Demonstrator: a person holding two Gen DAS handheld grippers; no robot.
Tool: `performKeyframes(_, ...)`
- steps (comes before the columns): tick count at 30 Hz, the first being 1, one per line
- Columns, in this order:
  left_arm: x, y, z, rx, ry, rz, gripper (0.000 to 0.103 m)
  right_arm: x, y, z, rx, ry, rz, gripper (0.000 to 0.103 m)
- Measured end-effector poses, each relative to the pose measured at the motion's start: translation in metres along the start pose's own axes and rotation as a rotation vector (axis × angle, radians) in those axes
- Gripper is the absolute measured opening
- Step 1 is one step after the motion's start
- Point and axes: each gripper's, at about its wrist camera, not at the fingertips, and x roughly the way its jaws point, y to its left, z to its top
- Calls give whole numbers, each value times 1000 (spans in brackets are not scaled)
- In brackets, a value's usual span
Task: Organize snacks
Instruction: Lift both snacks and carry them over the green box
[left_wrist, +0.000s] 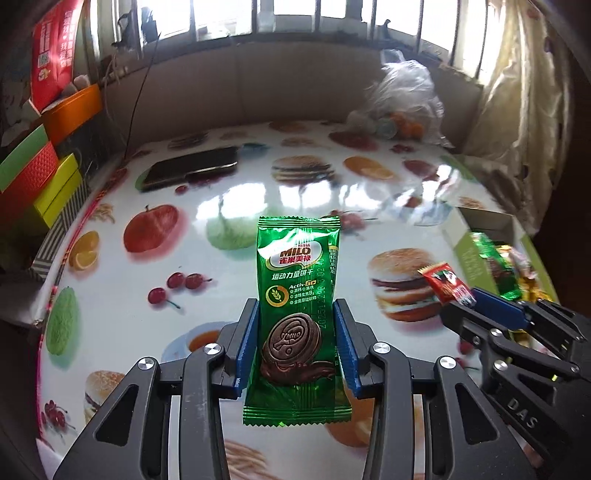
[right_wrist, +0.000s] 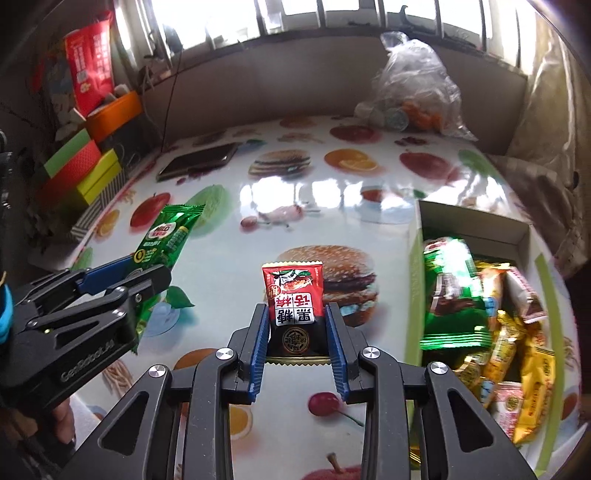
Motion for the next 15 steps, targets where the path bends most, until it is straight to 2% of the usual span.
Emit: performKeyframes(15,-25,-43,-2,68,-40,-64,41,-43,-25,-6,40,-70,-51,29)
